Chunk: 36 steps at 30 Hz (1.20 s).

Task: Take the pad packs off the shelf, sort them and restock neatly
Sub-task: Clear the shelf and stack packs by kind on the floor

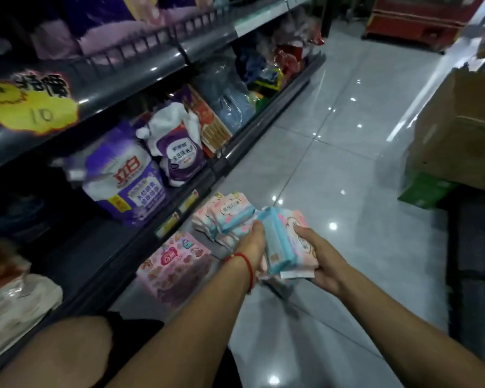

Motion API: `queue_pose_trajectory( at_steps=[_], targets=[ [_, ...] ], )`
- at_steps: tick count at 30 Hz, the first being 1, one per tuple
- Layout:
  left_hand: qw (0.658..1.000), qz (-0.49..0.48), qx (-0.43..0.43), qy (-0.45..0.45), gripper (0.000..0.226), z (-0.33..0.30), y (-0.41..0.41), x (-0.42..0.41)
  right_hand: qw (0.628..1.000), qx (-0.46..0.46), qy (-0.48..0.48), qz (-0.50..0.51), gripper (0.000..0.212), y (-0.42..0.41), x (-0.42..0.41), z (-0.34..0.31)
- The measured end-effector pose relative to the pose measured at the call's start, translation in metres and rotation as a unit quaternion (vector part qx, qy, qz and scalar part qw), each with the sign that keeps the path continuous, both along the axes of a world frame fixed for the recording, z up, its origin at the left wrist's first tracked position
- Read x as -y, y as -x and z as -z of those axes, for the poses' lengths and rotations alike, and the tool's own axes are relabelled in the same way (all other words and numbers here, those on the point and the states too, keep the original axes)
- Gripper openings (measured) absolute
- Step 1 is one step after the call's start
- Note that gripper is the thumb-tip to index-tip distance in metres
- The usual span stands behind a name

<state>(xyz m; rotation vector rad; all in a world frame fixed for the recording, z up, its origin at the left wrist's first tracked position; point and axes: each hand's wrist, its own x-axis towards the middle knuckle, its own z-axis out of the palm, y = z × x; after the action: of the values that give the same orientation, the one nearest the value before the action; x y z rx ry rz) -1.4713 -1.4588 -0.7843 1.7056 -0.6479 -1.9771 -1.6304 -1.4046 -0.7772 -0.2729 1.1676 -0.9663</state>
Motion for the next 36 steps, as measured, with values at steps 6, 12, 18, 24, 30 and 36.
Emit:
queue_pose_trajectory(
  at_steps=[6, 12, 18, 24, 30, 36],
  targets=[
    [0.994, 0.105, 0.030, -0.025, 0.025, -0.011, 0.034, -0.028, 0.978, 0.039, -0.071, 0.194, 0.029, 0.033, -0.043, 0.090],
    [0.981, 0.130, 0.134, -0.053, 0.044, 0.049, 0.009, -0.007, 0.961, -0.107, -0.101, 0.234, 0.067, 0.026, -0.005, 0.182],
    [0.984, 0.067, 0.155, -0.061, 0.046, 0.066, -0.021, 0.001, 0.959, -0.127, -0.060, 0.245, 0.097, 0.004, 0.029, 0.179],
    [0.994, 0.000, 0.109, -0.022, 0.029, 0.039, -0.032, 0.010, 0.972, -0.087, -0.071, 0.207, 0.103, 0.016, 0.023, 0.171],
    [0.997, -0.052, 0.050, 0.040, 0.010, -0.019, -0.050, -0.002, 0.932, -0.295, -0.050, 0.205, 0.066, 0.012, 0.001, 0.122],
    [0.983, -0.111, 0.030, 0.142, 0.013, -0.116, -0.089, -0.021, 0.869, -0.443, 0.208, 0.072, 0.025, -0.042, -0.008, 0.025]
  ],
)
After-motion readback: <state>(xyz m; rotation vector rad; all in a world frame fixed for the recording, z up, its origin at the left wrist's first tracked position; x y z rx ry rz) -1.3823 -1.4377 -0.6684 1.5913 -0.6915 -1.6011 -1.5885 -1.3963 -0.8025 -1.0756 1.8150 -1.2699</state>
